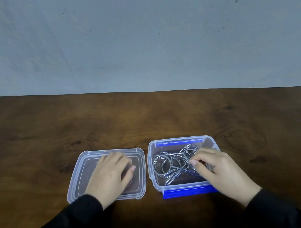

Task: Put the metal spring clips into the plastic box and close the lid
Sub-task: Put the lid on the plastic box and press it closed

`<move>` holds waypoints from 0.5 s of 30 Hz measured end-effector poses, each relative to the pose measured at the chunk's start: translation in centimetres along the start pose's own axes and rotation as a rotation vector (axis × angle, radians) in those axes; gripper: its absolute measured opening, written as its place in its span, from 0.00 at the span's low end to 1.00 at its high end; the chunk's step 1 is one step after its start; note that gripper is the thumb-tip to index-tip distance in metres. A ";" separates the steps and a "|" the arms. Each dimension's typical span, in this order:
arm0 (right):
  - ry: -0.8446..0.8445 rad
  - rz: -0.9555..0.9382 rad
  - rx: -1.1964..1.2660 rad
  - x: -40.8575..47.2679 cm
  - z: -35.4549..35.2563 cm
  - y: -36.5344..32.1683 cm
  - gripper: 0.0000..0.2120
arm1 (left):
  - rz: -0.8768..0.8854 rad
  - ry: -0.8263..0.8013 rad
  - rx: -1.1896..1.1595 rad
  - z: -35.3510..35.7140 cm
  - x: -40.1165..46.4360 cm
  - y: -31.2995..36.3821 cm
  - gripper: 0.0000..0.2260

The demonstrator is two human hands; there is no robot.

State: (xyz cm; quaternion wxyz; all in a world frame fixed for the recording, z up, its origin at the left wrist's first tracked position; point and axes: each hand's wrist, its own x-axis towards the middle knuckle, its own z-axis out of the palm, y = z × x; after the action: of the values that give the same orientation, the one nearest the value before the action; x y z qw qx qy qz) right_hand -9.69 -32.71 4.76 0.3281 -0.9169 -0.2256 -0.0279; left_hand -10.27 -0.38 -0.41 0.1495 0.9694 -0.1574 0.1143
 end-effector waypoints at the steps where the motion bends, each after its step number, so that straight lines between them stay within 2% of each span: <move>1: -0.009 -0.030 -0.016 -0.4 0.3 -0.4 0.12 | 0.027 -0.028 0.003 -0.3 -1.5 0.2 0.12; 5: -0.092 -0.107 -0.085 -2.0 1.7 -1.2 0.10 | 0.133 -0.136 0.037 -1.1 -6.3 0.2 0.09; 8: -0.084 -0.125 -0.145 -2.5 2.3 -1.5 0.11 | 0.163 -0.162 0.044 -1.0 -7.3 -0.5 0.07; 15: -0.028 -0.104 -0.134 -2.6 2.7 -1.8 0.10 | 0.210 -0.090 0.125 -2.2 -7.5 -0.7 0.08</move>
State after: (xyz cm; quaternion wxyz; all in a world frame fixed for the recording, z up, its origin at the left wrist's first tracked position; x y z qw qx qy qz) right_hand -13.08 -30.87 3.23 0.2607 -0.9243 -0.2749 -0.0470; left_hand -17.37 3.04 -0.54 0.0689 0.9591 -0.2575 0.0953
